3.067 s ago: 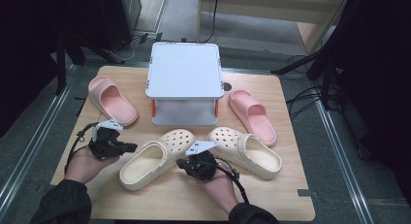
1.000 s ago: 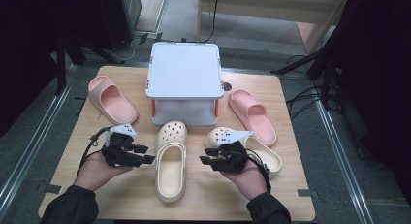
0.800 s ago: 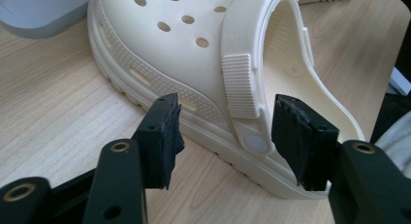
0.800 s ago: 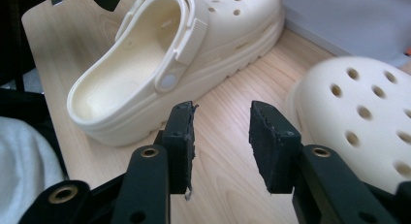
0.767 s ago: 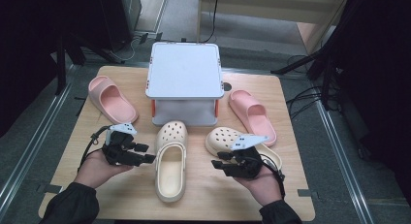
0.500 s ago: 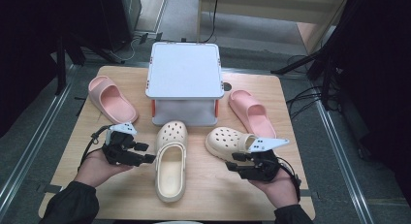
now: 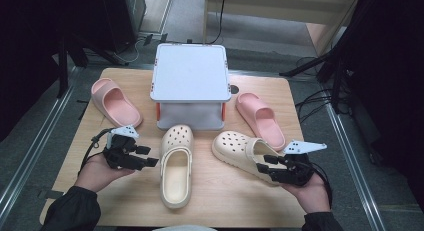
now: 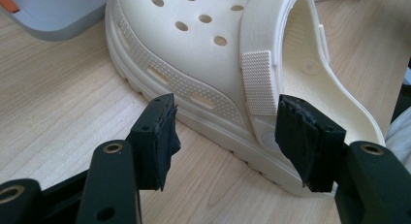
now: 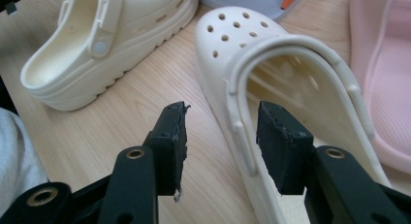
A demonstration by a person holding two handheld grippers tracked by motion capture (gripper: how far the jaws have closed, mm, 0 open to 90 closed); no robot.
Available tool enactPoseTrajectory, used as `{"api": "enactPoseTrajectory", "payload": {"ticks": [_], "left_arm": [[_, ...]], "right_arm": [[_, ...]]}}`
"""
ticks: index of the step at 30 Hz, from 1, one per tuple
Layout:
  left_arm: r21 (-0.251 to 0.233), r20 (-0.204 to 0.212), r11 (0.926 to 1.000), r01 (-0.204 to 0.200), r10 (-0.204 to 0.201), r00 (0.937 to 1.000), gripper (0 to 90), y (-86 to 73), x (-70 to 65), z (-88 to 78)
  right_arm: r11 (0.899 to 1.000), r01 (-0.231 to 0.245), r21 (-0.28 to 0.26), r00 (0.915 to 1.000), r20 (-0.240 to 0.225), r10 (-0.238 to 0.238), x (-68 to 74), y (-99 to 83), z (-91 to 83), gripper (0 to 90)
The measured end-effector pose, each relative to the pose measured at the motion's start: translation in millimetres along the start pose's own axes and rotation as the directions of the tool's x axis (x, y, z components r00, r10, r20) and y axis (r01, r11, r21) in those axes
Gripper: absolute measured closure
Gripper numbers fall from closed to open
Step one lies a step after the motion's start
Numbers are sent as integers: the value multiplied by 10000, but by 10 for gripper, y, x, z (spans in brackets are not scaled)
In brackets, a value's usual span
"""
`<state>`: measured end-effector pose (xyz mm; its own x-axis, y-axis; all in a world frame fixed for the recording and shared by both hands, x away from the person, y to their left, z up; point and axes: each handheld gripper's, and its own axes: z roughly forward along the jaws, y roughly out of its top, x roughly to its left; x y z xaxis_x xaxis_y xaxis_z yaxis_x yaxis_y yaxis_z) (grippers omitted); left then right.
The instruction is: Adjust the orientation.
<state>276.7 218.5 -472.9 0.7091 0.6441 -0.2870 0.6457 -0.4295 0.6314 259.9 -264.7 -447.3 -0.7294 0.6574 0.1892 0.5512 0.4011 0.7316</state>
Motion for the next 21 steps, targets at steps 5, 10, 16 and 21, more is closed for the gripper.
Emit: {"api": "enactPoseTrajectory", "payload": {"ticks": [5, 10, 16, 21], "left_arm": [[-38, 60, 10000, -87, 87, 9999, 399, 25, 2, 13], [-53, 48, 10000, -70, 70, 10000, 399, 36, 20, 29], [-94, 17, 9999, 39, -39, 10000, 398, 42, 42, 50], [-24, 44, 10000, -22, 22, 10000, 400, 57, 32, 70]], "right_arm": [[9998, 45, 171, 10000, -10, -45, -85, -37, 36, 536], [9989, 263, 395, 9997, -28, -262, -90, -27, 136, 533], [9984, 306, 467, 9995, 46, -308, -106, 5, 258, 535], [9938, 556, 967, 9984, 60, -564, -114, 28, 420, 578]]}}
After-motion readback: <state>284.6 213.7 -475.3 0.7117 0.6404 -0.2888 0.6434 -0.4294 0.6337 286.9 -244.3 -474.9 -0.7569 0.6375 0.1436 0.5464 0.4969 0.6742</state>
